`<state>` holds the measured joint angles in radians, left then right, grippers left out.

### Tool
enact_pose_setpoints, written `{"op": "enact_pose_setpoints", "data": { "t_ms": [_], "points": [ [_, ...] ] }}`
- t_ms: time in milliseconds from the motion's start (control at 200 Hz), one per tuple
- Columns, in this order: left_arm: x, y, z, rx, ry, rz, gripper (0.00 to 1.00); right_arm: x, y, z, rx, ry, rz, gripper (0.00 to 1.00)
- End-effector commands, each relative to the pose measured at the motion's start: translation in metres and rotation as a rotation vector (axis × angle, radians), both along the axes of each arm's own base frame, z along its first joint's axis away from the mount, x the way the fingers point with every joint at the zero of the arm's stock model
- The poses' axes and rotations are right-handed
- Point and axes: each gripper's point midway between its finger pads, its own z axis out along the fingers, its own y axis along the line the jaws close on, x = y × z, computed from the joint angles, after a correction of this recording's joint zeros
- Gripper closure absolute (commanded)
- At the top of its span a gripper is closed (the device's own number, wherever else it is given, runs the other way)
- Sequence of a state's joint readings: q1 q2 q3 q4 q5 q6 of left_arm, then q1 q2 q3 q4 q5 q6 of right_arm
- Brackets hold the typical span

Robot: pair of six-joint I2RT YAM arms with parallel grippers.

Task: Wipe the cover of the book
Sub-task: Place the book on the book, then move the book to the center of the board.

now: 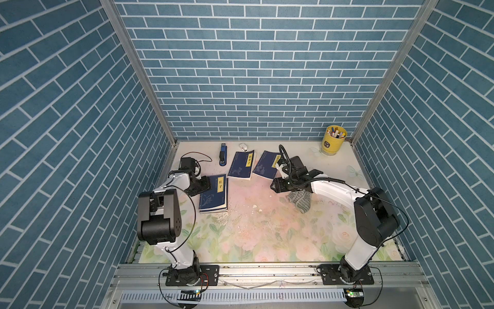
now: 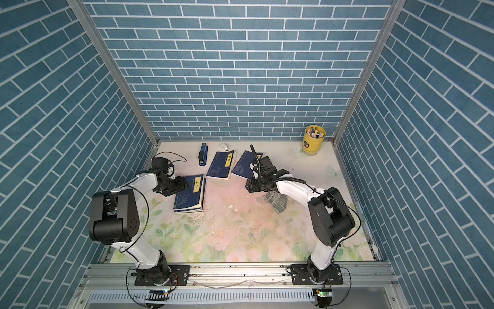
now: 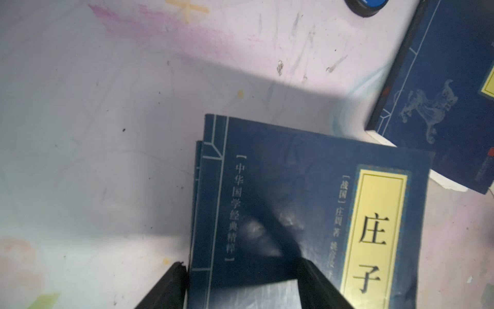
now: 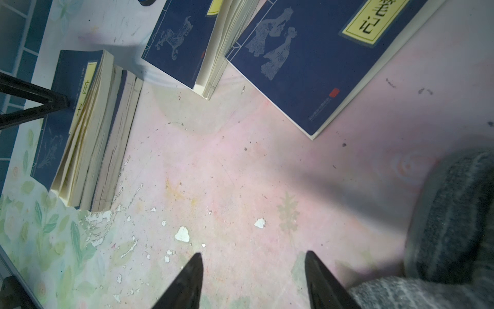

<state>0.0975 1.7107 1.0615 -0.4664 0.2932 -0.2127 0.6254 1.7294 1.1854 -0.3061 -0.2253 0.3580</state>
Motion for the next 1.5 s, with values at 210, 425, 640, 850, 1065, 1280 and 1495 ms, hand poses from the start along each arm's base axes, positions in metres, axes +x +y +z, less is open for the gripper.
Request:
{"op": "enact_pose_setpoints", "data": {
  "t_ms": [210,425,640,850,1065,1280,1495],
  "points": [
    [-0.004,-0.016,-0.001,-0.032,0.014,-0.066,0.31,-0.003,-0.005,0.008,-0.009,-0.032,0.026,0.39],
    [-0.003,-0.012,0.003,0.003,0.005,-0.077,0.32,-0.002,-0.004,0.009,-0.009,-0.032,0.028,0.39],
    [0.017,0.011,0.040,0.124,-0.081,-0.004,0.30,0.009,-0.009,0.008,-0.027,-0.036,-0.001,0.39],
    [0.042,-0.003,0.100,0.128,-0.264,0.035,0.29,0.050,-0.022,0.003,-0.007,-0.010,-0.083,0.40],
    [0.045,-0.050,0.124,0.063,-0.399,0.015,0.28,0.100,-0.029,-0.009,0.035,0.032,-0.148,0.42],
    [0.035,-0.090,0.119,0.001,-0.456,-0.020,0.28,0.137,-0.027,-0.012,0.072,0.053,-0.167,0.46],
    [0.019,-0.125,0.119,-0.133,-0.466,-0.089,0.28,0.161,-0.021,-0.028,0.072,0.096,-0.188,0.54]
  ]
}}
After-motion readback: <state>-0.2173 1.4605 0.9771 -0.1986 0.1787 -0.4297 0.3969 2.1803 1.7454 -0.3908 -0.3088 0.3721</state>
